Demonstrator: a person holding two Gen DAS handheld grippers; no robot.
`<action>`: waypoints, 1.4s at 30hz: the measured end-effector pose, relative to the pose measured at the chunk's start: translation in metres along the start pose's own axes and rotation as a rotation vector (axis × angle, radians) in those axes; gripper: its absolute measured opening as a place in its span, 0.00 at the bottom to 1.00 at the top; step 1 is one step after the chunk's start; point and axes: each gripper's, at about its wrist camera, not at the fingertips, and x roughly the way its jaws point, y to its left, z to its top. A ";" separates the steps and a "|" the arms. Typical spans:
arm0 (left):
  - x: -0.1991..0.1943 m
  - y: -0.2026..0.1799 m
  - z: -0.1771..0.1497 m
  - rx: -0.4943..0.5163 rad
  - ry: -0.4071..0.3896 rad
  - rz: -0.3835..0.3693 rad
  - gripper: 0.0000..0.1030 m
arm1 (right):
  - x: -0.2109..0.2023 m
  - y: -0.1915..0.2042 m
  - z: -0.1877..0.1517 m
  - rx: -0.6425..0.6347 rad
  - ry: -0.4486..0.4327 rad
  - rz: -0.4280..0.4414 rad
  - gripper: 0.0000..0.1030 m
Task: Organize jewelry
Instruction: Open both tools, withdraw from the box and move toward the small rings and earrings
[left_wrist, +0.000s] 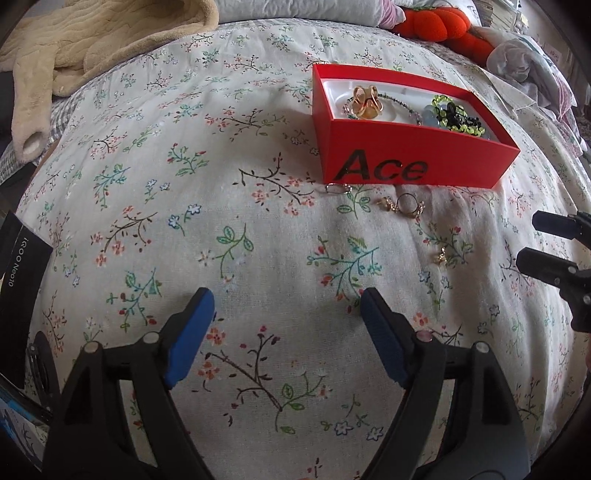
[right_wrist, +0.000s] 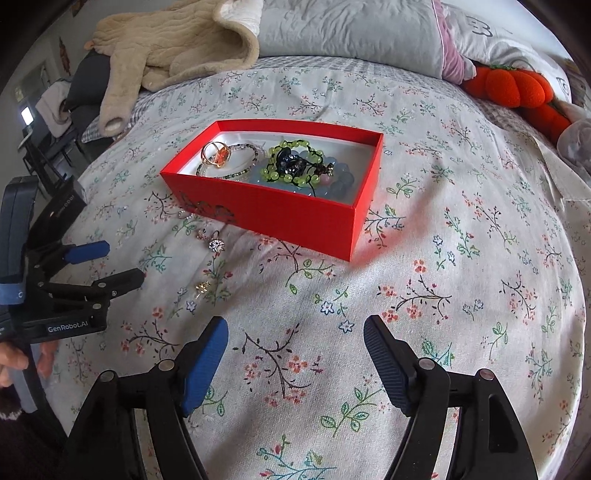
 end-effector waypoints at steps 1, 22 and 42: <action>0.001 0.000 -0.001 0.007 -0.007 0.004 0.83 | 0.001 0.000 -0.001 0.002 0.002 -0.002 0.75; -0.004 0.009 0.004 0.006 0.027 0.059 0.88 | 0.038 0.036 0.030 -0.025 -0.020 0.072 0.65; -0.008 0.010 0.009 -0.007 0.016 0.008 0.78 | 0.067 0.062 0.047 -0.106 -0.025 0.111 0.12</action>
